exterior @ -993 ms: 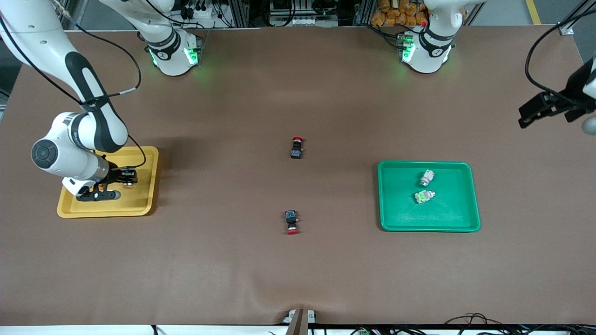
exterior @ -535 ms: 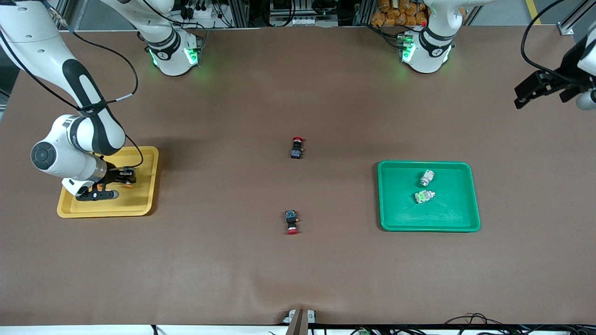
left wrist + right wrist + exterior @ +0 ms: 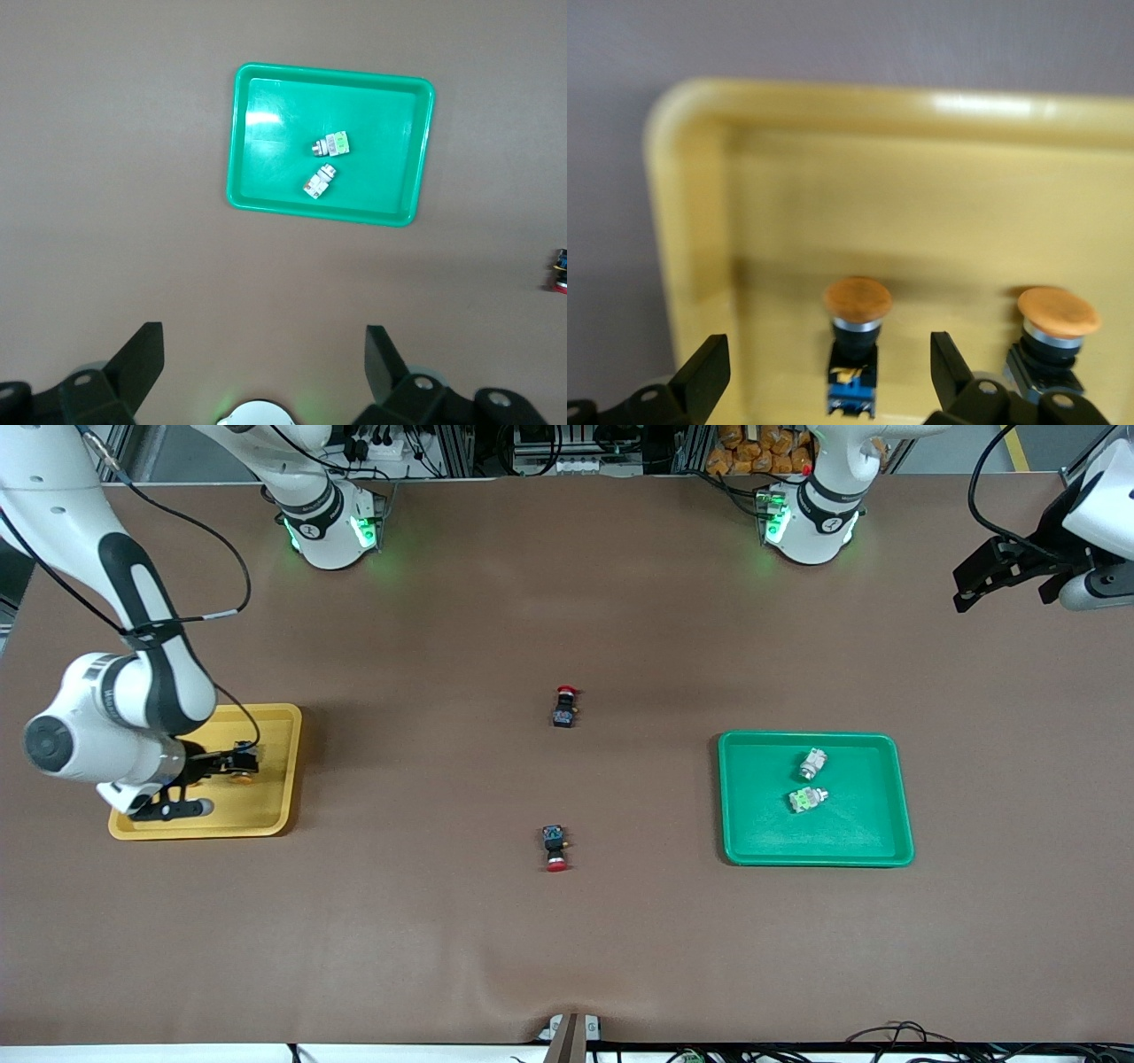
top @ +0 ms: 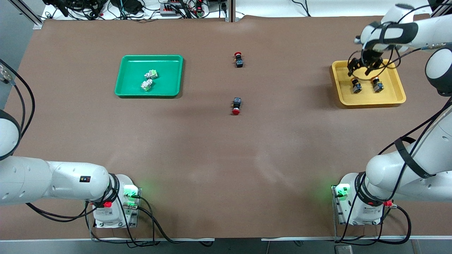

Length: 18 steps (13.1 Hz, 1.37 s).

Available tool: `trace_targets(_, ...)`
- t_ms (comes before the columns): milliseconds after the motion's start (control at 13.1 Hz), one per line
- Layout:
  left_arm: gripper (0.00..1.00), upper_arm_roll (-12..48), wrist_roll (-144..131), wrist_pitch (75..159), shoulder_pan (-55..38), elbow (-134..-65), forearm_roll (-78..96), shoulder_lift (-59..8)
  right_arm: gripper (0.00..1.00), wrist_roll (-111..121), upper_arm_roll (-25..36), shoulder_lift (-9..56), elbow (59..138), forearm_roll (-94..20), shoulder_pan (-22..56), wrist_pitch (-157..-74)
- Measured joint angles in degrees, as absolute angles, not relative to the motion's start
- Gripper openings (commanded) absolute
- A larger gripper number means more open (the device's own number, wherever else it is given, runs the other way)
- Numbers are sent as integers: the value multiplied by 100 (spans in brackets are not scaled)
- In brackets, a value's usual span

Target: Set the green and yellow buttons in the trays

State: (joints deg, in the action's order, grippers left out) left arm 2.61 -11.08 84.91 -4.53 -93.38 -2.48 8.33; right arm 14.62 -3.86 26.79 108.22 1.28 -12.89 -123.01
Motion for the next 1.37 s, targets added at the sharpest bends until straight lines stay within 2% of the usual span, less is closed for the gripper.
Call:
trace_targets(382, 100, 171, -1108, 8490, -526, -9354, -248, 860, 100, 1391, -426, 2496, 10276, 128, -814, -12086)
trace_targets(535, 100, 167, -1108, 8491, -526, -9362, -248, 859, 100, 1419, -480, 2345, 9802, 124, -717, -11401)
trace_targets(916, 100, 159, -1078, 8511, -529, -9362, -242, 848, 100, 1304, -614, 2209, 7931, 115, -560, -9896)
trace_targets(1145, 100, 165, -1076, 8511, -569, -9362, -222, 843, 100, 761, -649, 2215, 7228, 102, -398, -9289)
trace_targets(1375, 100, 163, -1076, 8526, -573, -9365, -206, 841, 100, 32, -660, 2216, 6631, 103, 149, -8628)
